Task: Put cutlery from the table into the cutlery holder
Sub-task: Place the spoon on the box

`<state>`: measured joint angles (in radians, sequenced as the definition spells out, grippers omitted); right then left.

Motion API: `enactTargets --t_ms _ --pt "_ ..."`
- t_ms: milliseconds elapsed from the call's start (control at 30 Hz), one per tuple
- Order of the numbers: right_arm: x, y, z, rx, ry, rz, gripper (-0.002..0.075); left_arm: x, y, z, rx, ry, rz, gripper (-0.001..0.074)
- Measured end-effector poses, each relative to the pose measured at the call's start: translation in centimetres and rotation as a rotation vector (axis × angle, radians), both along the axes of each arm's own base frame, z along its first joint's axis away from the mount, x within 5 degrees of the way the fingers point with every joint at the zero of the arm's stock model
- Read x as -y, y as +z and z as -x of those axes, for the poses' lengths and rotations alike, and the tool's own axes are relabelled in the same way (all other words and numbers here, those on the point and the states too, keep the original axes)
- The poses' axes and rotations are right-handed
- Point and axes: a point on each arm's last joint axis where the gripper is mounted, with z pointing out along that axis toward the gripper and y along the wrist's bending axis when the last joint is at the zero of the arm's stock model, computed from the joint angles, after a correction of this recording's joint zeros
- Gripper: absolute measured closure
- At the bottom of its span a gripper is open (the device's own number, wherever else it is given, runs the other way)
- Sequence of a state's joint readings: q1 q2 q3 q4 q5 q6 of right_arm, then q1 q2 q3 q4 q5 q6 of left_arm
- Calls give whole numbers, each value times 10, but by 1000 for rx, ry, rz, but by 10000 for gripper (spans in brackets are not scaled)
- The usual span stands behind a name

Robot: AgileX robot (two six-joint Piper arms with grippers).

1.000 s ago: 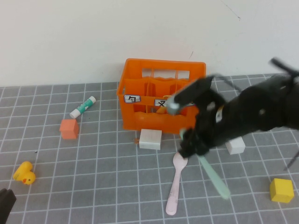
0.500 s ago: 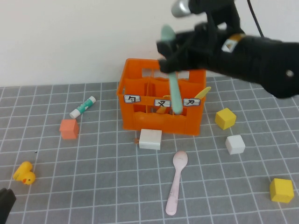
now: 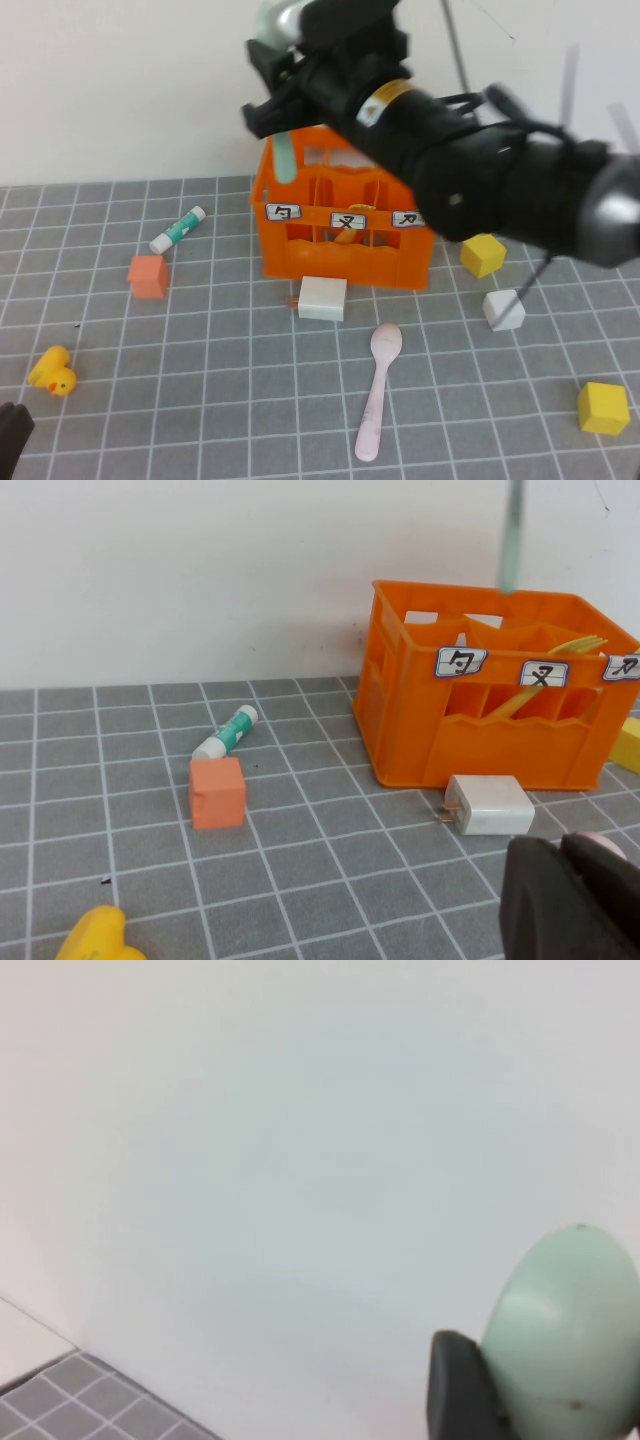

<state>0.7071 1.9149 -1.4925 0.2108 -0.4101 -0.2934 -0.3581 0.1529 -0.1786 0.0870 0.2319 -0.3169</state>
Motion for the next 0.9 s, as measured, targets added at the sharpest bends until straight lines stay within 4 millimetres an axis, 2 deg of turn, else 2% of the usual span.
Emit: enactTargets --t_ms 200,400,733,900 --pt "-17 -27 -18 48 2 15 400 0 0 0 1 0 -2 736" --pt "-27 -52 -29 104 -3 106 400 0 0 0 7 2 -18 736" --pt "-32 -81 -35 112 -1 189 400 0 0 0 9 2 -24 736" --pt "-32 -86 -36 97 -1 202 376 0 0 0 9 2 -24 736"
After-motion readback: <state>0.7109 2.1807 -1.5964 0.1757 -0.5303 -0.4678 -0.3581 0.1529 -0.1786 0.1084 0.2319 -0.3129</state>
